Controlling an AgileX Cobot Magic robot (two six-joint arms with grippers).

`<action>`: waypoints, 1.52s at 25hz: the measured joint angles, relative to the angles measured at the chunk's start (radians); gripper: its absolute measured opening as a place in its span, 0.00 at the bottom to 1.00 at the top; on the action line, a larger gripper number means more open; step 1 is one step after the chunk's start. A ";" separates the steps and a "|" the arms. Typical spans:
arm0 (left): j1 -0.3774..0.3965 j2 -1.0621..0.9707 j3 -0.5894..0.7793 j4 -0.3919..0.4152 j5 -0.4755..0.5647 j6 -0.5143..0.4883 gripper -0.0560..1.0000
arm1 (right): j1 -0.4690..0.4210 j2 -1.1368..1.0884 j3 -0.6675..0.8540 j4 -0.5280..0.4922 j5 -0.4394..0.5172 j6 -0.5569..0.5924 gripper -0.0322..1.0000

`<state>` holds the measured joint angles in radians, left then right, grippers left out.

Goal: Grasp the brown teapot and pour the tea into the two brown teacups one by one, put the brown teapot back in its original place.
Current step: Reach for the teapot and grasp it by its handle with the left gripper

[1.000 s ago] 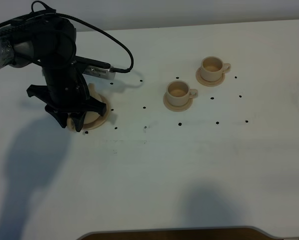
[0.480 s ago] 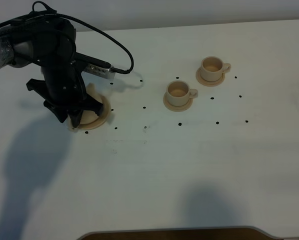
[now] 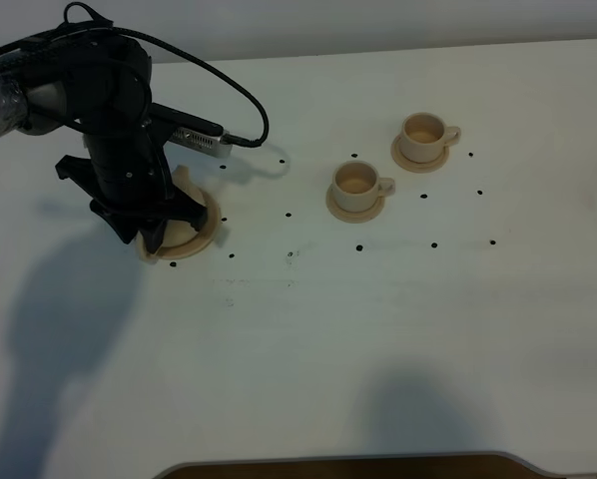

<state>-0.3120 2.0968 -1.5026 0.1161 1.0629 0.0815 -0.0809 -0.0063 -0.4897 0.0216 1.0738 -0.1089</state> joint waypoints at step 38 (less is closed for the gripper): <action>0.001 -0.050 0.000 -0.015 -0.099 -0.024 0.17 | 0.000 0.000 0.000 0.000 0.000 0.000 0.42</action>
<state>-0.3111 2.0465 -1.5026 0.1015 0.9635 0.0570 -0.0809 -0.0063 -0.4897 0.0216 1.0738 -0.1089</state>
